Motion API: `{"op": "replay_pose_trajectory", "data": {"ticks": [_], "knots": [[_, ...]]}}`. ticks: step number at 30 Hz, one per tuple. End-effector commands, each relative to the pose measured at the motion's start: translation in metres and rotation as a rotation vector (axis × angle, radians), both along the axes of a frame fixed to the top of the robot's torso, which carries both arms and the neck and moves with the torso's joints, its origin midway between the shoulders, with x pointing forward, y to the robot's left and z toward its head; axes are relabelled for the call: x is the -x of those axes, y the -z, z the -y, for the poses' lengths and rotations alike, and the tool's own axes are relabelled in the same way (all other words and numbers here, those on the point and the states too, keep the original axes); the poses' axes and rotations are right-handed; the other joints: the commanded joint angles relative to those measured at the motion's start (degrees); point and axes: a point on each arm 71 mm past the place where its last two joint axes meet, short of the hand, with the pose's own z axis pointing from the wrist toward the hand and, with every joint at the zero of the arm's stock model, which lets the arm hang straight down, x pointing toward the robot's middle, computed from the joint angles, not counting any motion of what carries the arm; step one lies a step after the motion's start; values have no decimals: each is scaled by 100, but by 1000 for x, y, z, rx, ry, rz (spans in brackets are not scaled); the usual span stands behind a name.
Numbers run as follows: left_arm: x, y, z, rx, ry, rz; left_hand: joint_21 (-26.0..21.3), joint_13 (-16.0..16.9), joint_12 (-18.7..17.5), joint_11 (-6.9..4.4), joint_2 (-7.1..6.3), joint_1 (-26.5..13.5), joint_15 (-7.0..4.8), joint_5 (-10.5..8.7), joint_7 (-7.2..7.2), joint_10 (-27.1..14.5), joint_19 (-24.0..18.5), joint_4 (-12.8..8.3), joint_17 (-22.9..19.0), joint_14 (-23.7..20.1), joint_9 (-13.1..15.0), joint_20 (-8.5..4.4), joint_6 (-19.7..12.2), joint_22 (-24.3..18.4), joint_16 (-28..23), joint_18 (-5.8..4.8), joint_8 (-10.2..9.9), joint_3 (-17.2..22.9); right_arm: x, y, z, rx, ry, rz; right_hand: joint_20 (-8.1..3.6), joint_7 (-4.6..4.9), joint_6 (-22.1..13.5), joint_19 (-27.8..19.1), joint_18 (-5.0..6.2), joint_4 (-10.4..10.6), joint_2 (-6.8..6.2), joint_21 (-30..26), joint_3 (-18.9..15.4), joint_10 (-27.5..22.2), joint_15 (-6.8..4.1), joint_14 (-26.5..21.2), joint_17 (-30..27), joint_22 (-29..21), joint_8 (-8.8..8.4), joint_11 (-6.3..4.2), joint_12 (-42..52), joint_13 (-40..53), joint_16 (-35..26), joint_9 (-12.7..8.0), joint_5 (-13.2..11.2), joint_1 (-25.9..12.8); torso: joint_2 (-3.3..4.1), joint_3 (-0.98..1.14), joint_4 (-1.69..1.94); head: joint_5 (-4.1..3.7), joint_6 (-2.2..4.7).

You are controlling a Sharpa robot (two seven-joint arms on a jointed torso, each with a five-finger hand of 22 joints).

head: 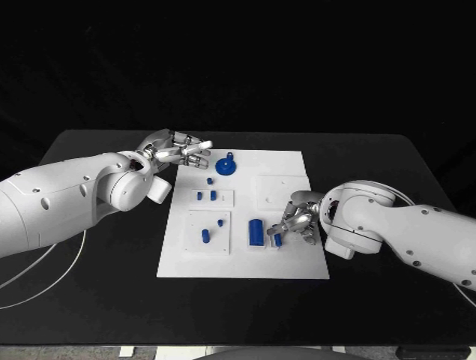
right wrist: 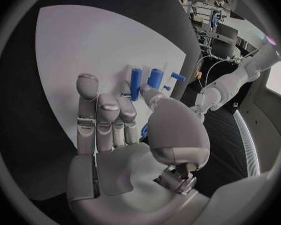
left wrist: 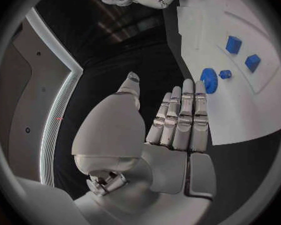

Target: Assemble the parts on the task board

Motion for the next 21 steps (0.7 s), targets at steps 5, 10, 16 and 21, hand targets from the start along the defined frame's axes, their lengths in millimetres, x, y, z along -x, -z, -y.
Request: {"op": "replay_pose_trajectory", "data": {"ticks": [5,10,16,21], "knots": [[0,-1,3,4,17,3,-1,2,12,2,-8,3,20,-9,-10,-31,-12,26,-4,-24,-7,7,-42,-8,-8,-34,-10,-1,9,15,0,59,-2,-75,-44,20,-1,232,-83,315,-231,-12,-69,-21,-41,4,19,0,-30,-4,-18,-4,-19,-15,-202,-47,0,3,-3,1,0],[0,-1,3,4,17,3,-1,2,12,2,-8,3,20,-9,-10,-31,-12,26,-4,-24,-7,7,-42,-8,-8,-34,-10,-1,10,14,-1,57,-7,-78,-54,23,-1,233,-95,558,-316,-11,-114,-16,-46,3,31,0,-30,-5,-27,-1,-22,-33,-209,-186,-1,2,0,2,-3],[0,-1,3,3,16,4,-1,2,12,2,-8,3,20,-9,-10,-31,-12,26,-4,-24,-7,7,-42,-8,-8,-34,-10,-1,12,14,-1,47,-13,-98,-62,24,-10,233,-105,846,-432,-27,-140,-13,-50,7,41,-8,-25,-7,-53,6,-47,-54,-208,-219,0,3,0,-1,-4],[0,-1,3,3,16,4,-1,2,12,2,-8,3,20,-9,-10,-31,-12,26,-4,-24,-7,7,-42,-8,-8,-34,-10,-1,14,13,0,43,-19,-102,-62,23,-14,233,-105,905,-437,-24,-244,-11,-50,6,48,-6,-28,-7,-62,12,-58,-57,-208,-211,0,3,-2,10,-7]]}}
